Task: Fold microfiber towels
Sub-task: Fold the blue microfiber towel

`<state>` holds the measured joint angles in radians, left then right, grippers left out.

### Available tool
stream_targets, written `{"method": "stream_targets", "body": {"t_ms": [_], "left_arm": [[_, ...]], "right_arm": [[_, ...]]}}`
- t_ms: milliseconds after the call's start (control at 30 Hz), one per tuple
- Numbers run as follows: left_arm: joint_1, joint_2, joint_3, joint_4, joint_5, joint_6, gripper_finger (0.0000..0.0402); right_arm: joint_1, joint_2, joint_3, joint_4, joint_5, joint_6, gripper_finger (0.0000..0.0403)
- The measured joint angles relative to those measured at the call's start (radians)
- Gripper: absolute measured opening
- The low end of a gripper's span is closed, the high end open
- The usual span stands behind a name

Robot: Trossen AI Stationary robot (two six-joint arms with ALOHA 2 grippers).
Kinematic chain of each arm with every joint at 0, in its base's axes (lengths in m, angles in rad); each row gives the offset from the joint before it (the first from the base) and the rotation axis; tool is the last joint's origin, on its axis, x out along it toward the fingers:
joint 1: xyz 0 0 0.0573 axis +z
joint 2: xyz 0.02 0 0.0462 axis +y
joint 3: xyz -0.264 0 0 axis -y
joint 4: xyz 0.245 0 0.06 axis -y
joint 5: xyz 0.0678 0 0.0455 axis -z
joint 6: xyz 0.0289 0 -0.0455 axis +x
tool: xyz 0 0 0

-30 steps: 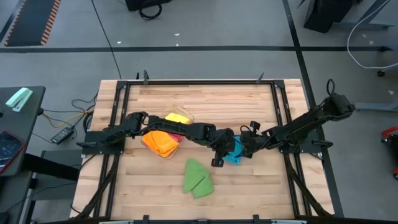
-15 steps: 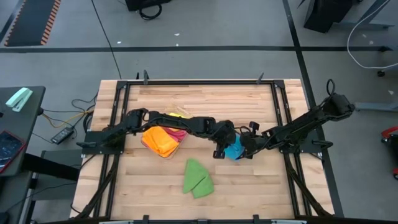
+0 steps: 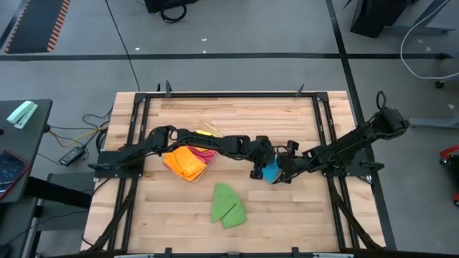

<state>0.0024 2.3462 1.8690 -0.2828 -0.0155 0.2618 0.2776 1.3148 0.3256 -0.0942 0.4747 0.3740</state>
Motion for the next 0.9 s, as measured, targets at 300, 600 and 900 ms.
{"method": "stream_targets", "body": {"t_ms": [300, 600, 900], "left_arm": [[-0.007, 0.018, 0.001, 0.046, -0.105, 0.020, 0.0170], [-0.007, 0.018, 0.000, 0.034, -0.105, -0.040, 0.0232], [-0.011, 0.018, 0.000, 0.003, -0.105, -0.080, 0.0227]], "right_arm": [[0.001, 0.000, 0.000, 0.011, -0.005, 0.001, 0.0048], [0.002, -0.042, 0.032, -0.104, -0.029, 0.007, 0.0048], [0.065, -0.216, 0.102, -0.322, 0.003, 0.042, 0.0048]]}}
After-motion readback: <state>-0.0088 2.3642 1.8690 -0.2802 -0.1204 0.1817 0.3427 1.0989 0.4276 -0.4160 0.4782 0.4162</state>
